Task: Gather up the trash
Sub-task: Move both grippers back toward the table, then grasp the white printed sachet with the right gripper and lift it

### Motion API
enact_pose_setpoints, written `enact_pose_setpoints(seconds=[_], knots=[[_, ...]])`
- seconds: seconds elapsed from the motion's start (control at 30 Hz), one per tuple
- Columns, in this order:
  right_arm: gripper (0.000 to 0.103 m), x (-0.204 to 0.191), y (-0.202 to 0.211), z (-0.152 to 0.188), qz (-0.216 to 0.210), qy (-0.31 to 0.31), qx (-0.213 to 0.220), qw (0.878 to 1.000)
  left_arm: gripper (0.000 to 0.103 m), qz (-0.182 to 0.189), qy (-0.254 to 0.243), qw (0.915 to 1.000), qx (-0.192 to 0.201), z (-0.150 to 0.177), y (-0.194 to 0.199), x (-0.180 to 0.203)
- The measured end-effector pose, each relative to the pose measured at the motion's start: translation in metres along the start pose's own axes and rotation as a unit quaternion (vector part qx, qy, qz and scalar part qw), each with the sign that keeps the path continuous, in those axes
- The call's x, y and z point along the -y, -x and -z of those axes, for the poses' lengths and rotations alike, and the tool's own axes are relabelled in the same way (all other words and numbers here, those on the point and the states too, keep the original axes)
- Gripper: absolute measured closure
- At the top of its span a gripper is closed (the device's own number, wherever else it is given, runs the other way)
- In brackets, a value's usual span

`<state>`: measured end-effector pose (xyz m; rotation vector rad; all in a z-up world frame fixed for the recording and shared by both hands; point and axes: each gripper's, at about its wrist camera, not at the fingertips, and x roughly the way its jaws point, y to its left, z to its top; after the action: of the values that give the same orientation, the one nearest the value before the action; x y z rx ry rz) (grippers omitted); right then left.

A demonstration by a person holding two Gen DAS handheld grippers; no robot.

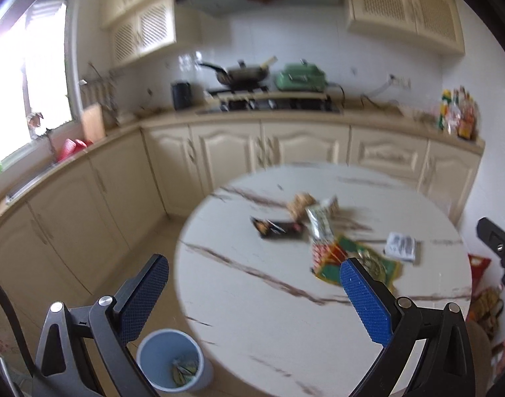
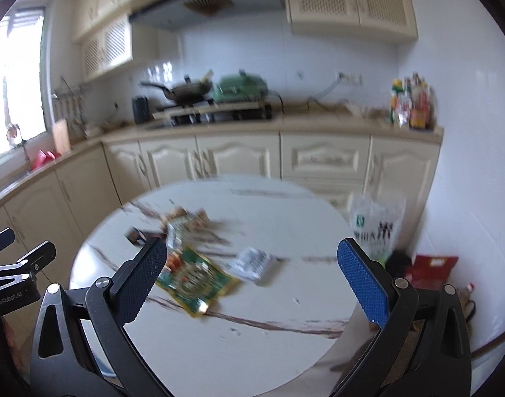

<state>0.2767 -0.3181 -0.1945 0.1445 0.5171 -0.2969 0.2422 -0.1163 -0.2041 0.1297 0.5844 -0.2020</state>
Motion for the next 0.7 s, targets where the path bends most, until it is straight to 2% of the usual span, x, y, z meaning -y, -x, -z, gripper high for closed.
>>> enact_pose_setpoints(seconds=[0.2,0.23,0.37,0.43,0.53,0.7], knots=[[0.000,0.024,-0.049,0.024,0.011,-0.004,-0.062,0.998,0.001,0.059,-0.024,0.9957,-0.068,-0.015,-0.046,0.035],[0.000,0.028,-0.056,0.028,0.008,-0.003,-0.068,0.998,0.001,0.077,-0.017,0.9930,-0.087,-0.017,-0.054,0.039],[0.000,0.037,-0.073,0.038,0.011,0.005,-0.088,0.996,0.001,0.109,0.022,0.9846,-0.135,-0.026,-0.077,0.045],[0.000,0.043,-0.084,0.041,0.014,0.007,-0.098,0.995,0.001,0.101,0.030,0.9835,-0.147,-0.033,-0.086,0.047],[0.000,0.049,-0.101,0.042,0.006,0.010,-0.113,0.994,0.001,0.073,0.030,0.9862,-0.145,-0.042,-0.096,0.044],[0.000,0.038,-0.142,0.032,-0.024,0.056,-0.146,0.987,0.001,0.045,0.047,0.9866,-0.150,-0.056,-0.106,0.033]])
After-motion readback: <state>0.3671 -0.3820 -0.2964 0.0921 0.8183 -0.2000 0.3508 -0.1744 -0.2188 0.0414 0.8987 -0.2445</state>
